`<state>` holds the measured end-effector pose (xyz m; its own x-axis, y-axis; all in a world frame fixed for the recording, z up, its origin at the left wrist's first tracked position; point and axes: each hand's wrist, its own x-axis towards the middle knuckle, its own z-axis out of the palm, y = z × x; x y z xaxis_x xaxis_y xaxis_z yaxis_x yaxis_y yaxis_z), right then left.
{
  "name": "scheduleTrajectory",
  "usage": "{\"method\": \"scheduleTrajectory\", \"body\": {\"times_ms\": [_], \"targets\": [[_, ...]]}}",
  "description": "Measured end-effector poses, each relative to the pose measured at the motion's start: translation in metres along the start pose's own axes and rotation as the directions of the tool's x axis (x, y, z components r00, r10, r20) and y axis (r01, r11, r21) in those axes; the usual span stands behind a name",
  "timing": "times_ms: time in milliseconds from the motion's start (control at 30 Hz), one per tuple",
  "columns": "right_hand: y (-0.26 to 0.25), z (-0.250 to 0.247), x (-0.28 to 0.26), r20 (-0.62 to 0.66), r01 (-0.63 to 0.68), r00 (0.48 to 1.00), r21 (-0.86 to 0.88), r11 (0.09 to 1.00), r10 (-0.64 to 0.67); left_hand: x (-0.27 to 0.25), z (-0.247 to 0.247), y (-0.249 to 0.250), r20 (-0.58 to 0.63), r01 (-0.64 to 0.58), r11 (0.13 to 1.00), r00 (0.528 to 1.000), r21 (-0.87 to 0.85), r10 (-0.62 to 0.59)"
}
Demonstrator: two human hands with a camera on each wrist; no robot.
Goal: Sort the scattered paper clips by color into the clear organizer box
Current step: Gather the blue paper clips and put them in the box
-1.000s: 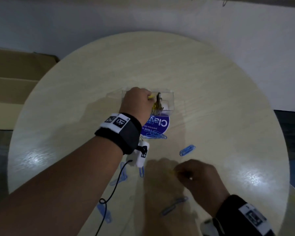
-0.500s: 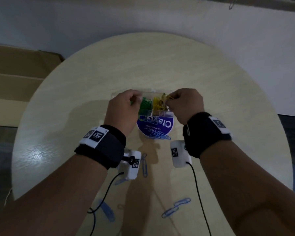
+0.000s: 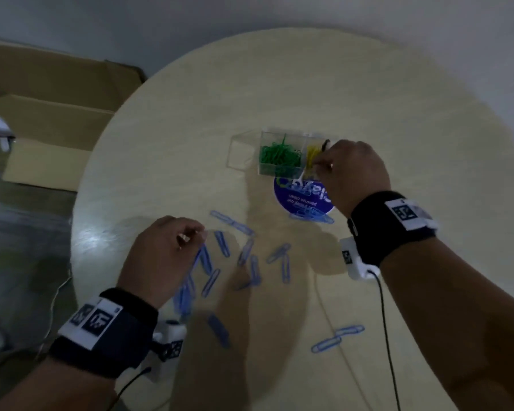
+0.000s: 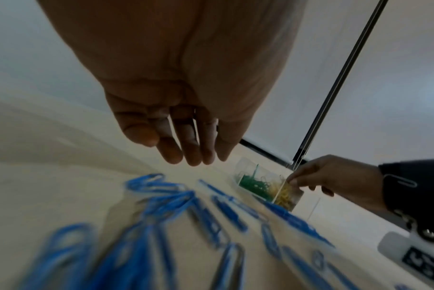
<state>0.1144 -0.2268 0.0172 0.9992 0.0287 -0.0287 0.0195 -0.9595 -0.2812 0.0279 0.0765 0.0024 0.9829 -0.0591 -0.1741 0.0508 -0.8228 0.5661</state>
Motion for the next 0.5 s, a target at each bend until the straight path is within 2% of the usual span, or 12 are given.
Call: {"method": "scheduleTrajectory", "body": {"times_ms": [100,133,200,267,333,433,500], "targets": [[-0.003,-0.002,-0.012,-0.085,0.120,0.989,-0.007,0.993,-0.120,-0.023,0.001,-0.021,-0.009,0.022,0.998,1.000,0.053,-0.022],[-0.001,-0.004,-0.023,-0.133,0.104,0.986,0.051,0.993,-0.097,-0.030,0.001,-0.025,-0.034,0.037,0.997,0.999,0.061,-0.035],[0.011,-0.005,-0.054,-0.179,0.000,0.983,0.159,0.987,0.029,-0.044,-0.002,-0.032,-0.079,0.106,0.992,0.992,0.066,-0.101],[0.034,-0.001,-0.099,-0.096,-0.161,0.979,0.163,0.973,0.178,-0.056,-0.002,-0.038,-0.057,0.195,0.980,0.980,0.048,-0.193],[0.050,0.007,-0.151,0.040,-0.261,0.965,0.083,0.962,0.259,-0.064,0.001,-0.039,-0.001,0.184,0.981,0.983,0.063,-0.185],[0.044,0.025,-0.209,0.209,-0.191,0.960,-0.003,0.982,0.187,-0.062,0.017,-0.026,0.068,0.029,0.995,0.997,0.093,-0.036],[0.030,0.038,-0.222,0.217,-0.144,0.968,0.053,0.988,0.129,-0.052,0.032,-0.010,0.081,-0.042,0.993,0.996,0.111,0.033]]}}
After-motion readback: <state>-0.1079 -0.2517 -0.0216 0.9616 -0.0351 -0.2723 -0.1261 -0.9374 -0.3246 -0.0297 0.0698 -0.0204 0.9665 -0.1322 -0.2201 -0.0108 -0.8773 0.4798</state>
